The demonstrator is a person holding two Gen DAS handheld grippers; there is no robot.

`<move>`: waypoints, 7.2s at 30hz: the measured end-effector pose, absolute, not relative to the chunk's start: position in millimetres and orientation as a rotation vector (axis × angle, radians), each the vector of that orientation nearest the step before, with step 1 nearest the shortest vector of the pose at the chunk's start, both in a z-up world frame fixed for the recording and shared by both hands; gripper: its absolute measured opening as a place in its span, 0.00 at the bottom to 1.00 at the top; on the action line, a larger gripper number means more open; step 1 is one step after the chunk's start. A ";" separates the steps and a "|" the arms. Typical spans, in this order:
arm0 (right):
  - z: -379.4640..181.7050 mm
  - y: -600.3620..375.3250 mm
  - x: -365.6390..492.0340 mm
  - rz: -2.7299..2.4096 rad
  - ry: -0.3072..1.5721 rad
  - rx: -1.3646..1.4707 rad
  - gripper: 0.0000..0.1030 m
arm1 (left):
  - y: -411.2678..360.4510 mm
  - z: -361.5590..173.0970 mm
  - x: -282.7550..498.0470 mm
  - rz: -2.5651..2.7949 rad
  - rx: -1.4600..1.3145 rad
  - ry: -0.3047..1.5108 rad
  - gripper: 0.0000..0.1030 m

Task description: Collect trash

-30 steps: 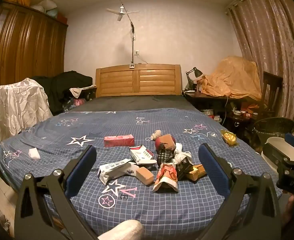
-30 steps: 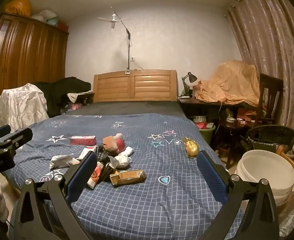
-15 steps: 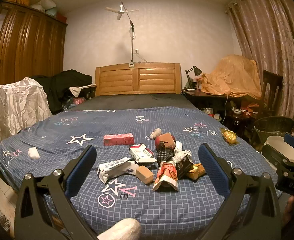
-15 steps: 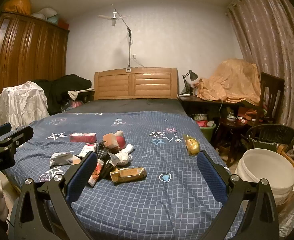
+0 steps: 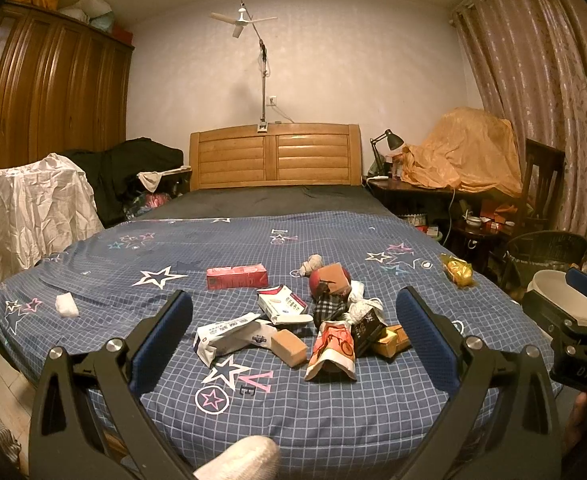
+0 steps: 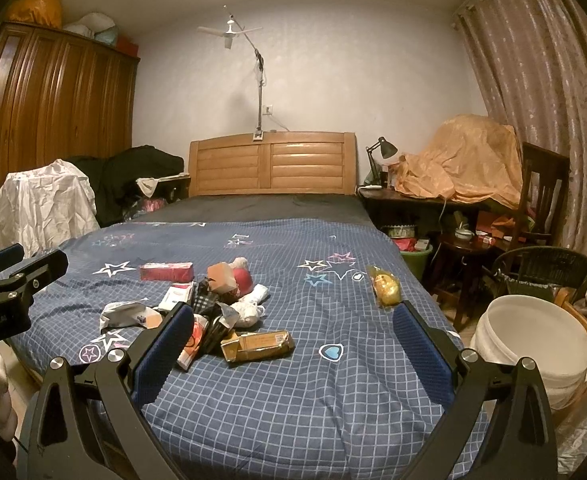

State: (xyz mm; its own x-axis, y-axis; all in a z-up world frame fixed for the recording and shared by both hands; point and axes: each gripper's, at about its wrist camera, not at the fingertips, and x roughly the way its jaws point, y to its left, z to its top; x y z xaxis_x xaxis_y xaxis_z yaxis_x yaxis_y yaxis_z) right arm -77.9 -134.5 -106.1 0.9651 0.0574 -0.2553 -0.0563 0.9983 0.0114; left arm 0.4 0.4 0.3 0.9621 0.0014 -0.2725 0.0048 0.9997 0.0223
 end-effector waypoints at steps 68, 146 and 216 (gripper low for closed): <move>-152.3 -115.9 -36.9 0.195 0.480 0.021 0.96 | 87.8 -156.0 58.4 0.021 -0.073 0.698 0.95; -44.9 -122.2 -34.5 0.112 0.233 -0.008 0.47 | 6.0 -22.6 -22.4 0.027 -0.015 0.258 0.50; -138.0 -668.6 68.9 -0.335 0.902 0.341 0.47 | -450.1 -129.8 169.8 -0.773 0.262 0.857 0.50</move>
State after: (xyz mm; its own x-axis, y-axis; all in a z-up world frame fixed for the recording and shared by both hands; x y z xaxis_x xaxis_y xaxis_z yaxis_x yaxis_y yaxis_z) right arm 68.9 -668.6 -138.0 0.5759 -0.1387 -0.8057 0.4204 0.8955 0.1464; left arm 169.8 -450.1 -129.8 0.4082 -0.5052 -0.7604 0.7050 0.7036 -0.0891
